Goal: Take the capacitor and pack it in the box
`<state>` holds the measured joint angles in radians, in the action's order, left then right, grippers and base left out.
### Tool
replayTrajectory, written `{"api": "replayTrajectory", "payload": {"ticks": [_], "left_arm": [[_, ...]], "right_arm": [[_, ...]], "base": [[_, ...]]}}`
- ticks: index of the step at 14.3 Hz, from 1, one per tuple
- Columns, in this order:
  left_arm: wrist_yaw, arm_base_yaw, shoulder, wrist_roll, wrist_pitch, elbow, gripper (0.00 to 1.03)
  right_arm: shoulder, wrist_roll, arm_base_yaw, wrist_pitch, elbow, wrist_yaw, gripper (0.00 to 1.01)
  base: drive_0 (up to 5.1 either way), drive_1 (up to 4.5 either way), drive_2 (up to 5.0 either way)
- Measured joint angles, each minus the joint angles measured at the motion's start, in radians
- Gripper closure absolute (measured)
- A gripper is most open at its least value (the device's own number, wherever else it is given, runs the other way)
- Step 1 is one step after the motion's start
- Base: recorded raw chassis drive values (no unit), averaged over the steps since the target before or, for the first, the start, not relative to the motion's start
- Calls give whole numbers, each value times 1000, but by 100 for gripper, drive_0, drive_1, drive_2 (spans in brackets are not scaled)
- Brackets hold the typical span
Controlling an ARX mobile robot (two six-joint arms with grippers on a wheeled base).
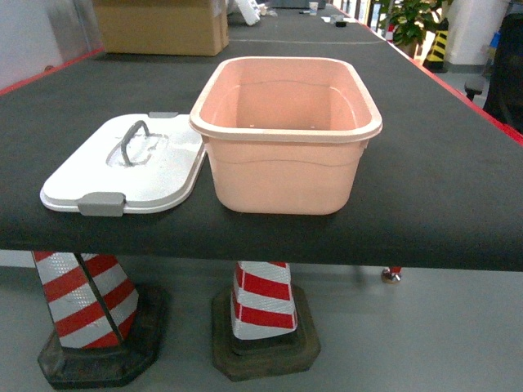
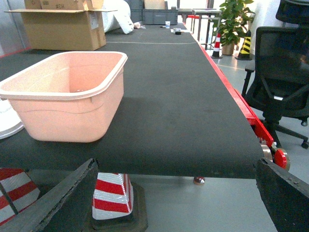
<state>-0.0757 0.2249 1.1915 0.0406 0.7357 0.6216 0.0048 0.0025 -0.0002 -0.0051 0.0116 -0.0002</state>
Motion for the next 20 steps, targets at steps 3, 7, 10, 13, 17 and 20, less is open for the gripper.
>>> {"api": "replayTrajectory", "payload": {"ticks": [3,7,10,13,17,20], "left_arm": [[3,132,612,-41,-271,724,60],[-5,211,942,-36,-451,1178,46],[-3,205,988,-34,-444,1241,7],[7,175,892,-41,-368,1113,5],[130,13,531,-40,-199,737,5],[237,-206,356,-12,-162,499,5]], "right_arm": [[0,0,0,0,0,0,3],[0,0,0,0,0,0,3],[0,0,0,0,0,0,3],[0,0,0,0,0,0,3],[0,0,0,0,0,0,3],[0,0,0,0,0,0,3]], "base": [[0,0,0],[0,0,0],[0,0,0],[0,0,0],[0,0,0],[0,0,0]]}}
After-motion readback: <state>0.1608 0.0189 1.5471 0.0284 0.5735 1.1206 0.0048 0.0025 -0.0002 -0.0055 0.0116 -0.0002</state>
